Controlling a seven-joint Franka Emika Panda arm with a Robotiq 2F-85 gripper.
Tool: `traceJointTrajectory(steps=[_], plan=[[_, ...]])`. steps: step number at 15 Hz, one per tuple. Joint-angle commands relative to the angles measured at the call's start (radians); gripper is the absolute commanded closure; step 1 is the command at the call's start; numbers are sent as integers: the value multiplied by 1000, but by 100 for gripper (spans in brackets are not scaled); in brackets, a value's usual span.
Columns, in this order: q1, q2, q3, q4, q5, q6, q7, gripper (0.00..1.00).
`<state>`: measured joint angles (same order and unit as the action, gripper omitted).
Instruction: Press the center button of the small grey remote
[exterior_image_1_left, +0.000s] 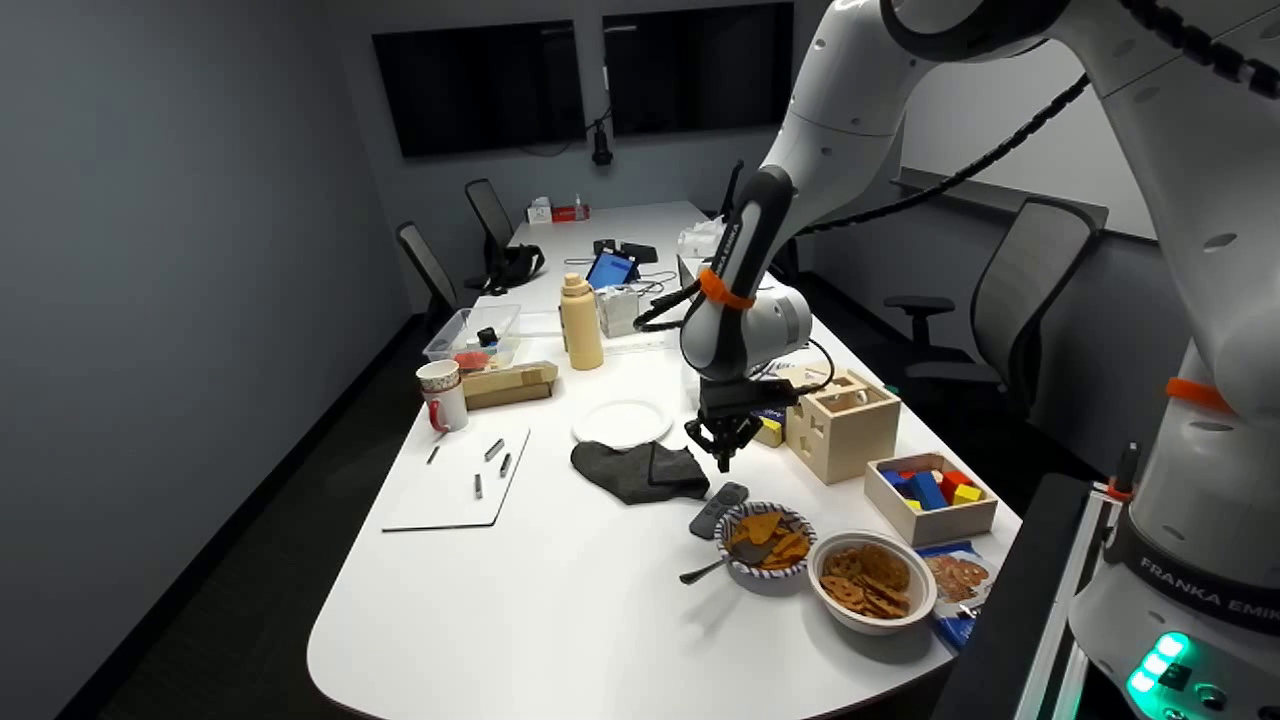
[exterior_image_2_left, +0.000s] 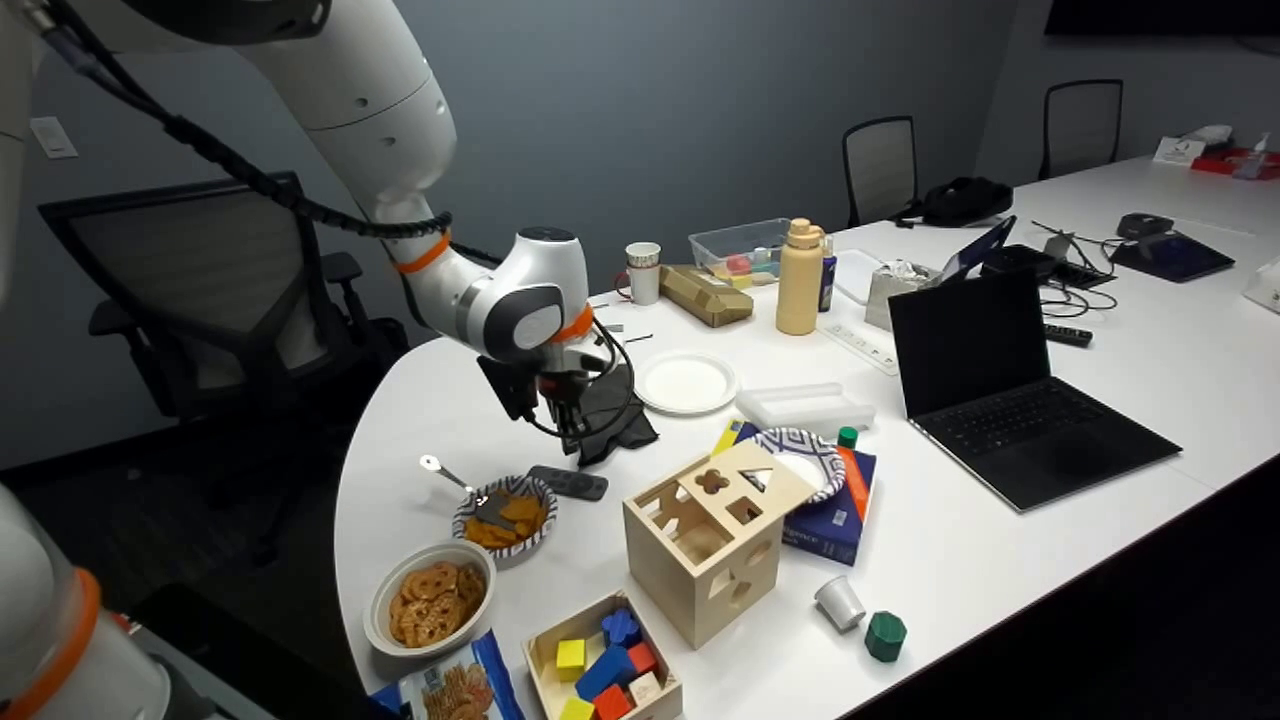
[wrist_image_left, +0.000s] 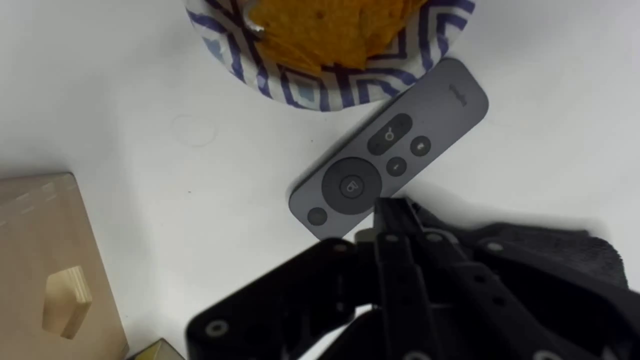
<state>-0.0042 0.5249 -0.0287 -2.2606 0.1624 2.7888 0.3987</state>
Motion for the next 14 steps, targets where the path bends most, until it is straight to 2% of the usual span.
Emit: traceJointTrajectory(steps=[1, 7, 14], plan=[[-6, 48, 3, 60, 44, -60, -22, 100], [-17, 116, 2, 122, 67, -120, -25, 100], [-24, 178, -4, 169, 74, -108, -26, 100]])
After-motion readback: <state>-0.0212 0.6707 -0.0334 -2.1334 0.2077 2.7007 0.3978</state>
